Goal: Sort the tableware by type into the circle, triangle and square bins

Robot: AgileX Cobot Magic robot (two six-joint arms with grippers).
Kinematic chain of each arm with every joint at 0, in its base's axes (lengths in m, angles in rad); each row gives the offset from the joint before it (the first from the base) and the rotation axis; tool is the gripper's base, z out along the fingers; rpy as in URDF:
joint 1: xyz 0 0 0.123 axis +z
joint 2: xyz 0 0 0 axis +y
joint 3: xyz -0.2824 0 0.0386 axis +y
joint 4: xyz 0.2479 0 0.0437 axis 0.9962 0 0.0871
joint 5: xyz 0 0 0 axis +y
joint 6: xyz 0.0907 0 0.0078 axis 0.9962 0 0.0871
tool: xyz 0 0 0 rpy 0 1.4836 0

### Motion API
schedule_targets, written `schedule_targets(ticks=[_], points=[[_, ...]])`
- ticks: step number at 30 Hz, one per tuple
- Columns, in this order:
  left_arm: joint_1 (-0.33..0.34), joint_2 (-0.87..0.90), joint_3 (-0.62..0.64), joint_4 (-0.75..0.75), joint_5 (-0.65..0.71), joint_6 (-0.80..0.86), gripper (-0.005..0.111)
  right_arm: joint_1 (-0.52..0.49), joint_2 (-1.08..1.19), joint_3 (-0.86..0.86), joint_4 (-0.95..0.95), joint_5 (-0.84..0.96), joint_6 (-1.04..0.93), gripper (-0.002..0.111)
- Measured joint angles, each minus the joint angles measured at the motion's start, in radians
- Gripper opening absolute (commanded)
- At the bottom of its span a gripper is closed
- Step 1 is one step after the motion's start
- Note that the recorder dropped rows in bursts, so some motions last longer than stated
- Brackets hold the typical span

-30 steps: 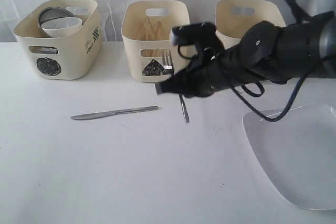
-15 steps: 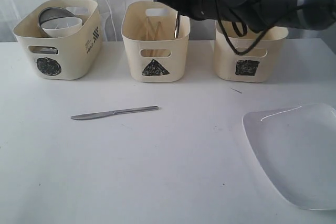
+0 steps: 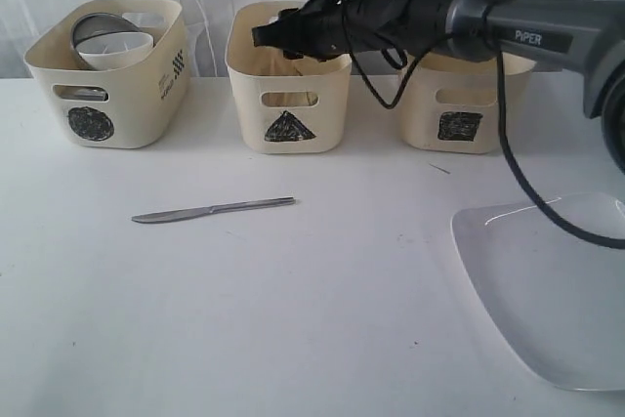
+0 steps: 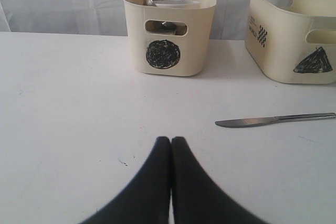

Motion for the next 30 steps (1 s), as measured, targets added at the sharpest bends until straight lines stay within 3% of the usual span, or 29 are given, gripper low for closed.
schedule_targets(ticks=[5,7,11,19,30], points=[[0.000,0.000,0.000,0.000,0.000,0.000,0.000,0.008,-0.129,0.012,-0.285,0.280,-0.024,0.047],[0.000,0.000,0.000,0.000,0.000,0.000,0.000,0.024,-0.181,0.059,-0.317,0.440,-0.059,0.035],[0.000,0.000,0.000,0.000,0.000,0.000,0.000,0.074,-0.210,0.148,-0.315,0.529,-0.044,0.003],[0.000,0.000,0.000,0.000,0.000,0.000,0.000,0.170,-0.178,0.283,-0.227,0.259,0.079,0.000],[0.000,0.000,0.000,0.000,0.000,0.000,0.000,0.220,-0.020,0.273,-0.159,0.014,0.084,0.000]])
